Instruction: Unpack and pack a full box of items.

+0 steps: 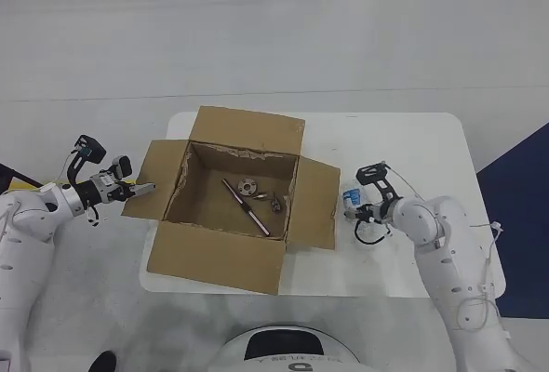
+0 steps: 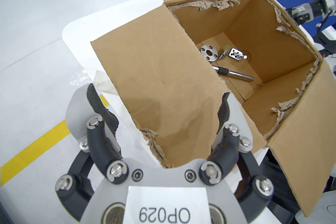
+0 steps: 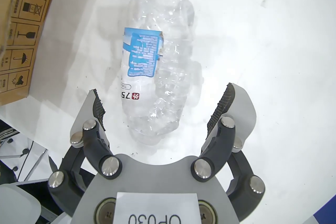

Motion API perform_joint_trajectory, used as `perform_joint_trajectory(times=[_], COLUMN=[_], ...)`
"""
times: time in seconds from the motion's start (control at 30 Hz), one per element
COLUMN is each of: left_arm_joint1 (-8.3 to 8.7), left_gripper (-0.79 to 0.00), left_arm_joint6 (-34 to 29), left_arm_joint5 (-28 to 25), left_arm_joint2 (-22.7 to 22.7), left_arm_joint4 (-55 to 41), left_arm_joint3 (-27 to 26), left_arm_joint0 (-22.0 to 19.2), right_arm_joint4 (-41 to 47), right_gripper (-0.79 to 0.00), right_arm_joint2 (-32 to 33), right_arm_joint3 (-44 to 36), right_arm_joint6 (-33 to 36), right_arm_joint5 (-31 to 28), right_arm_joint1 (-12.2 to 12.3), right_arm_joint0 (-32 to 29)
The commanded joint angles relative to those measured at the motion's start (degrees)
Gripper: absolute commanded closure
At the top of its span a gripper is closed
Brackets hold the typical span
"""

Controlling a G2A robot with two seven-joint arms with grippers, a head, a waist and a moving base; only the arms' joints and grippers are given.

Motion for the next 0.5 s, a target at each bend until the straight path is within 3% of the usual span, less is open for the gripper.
perform_joint_trajectory(times=[0.0,0.07,0.13,0.2,0.27,0.37,0.4,0.47], left_arm_joint1=[0.0,0.0,0.0,0.0,0.0,0.0,0.0,0.0], left_gripper=[-0.785,-0.785,-0.785,-0.785,-0.785,-0.785,-0.785,-0.785], left_arm_joint6=[0.0,0.0,0.0,0.0,0.0,0.0,0.0,0.0], left_arm_joint5=[0.0,0.0,0.0,0.0,0.0,0.0,0.0,0.0], left_arm_joint2=[0.0,0.0,0.0,0.0,0.0,0.0,0.0,0.0], left_arm_joint4=[0.0,0.0,0.0,0.0,0.0,0.0,0.0,0.0], left_arm_joint3=[0.0,0.0,0.0,0.0,0.0,0.0,0.0,0.0], left_arm_joint0=[0.0,0.0,0.0,0.0,0.0,0.0,0.0,0.0], right_arm_joint4=[-0.57,-0.94,-1.48,-1.37,-1.29,-1.13,-1.0,-0.42], right_gripper=[-0.785,-0.785,-0.683,-0.637,-0.431,-0.302,-0.197,-0.08], right_arm_joint2=[-1.65,-3.32,-4.44,-5.35,-5.81,-5.72,-5.41,-4.35], right_arm_joint3=[1.13,2.57,4.32,5.95,7.74,10.31,10.88,11.27], right_arm_joint6=[0.96,1.81,2.14,2.2,2.26,2.01,1.97,1.75], right_arm_joint5=[0.16,0.37,1.46,1.98,2.55,3.86,4.1,4.38], right_arm_joint1=[-0.09,-0.22,-0.35,-0.48,-0.54,-0.55,-0.49,-0.3], right_arm_joint0=[1.09,2.26,3.55,4.76,5.92,7.45,7.78,7.91])
